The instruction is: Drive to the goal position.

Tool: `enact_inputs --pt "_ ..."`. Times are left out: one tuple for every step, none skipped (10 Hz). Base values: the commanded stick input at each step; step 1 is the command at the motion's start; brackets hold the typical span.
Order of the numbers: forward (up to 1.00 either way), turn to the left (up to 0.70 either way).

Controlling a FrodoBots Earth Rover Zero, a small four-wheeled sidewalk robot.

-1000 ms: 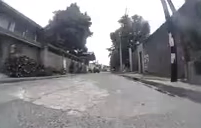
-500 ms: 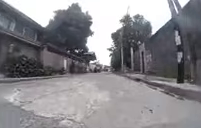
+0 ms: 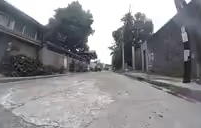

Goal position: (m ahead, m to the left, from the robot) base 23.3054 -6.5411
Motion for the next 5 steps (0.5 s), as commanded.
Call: enact_inputs --pt "0.5 0.0" --pt "0.5 0.0" --pt "0.5 0.0" --pt "0.5 0.0" --pt "0.5 0.0"
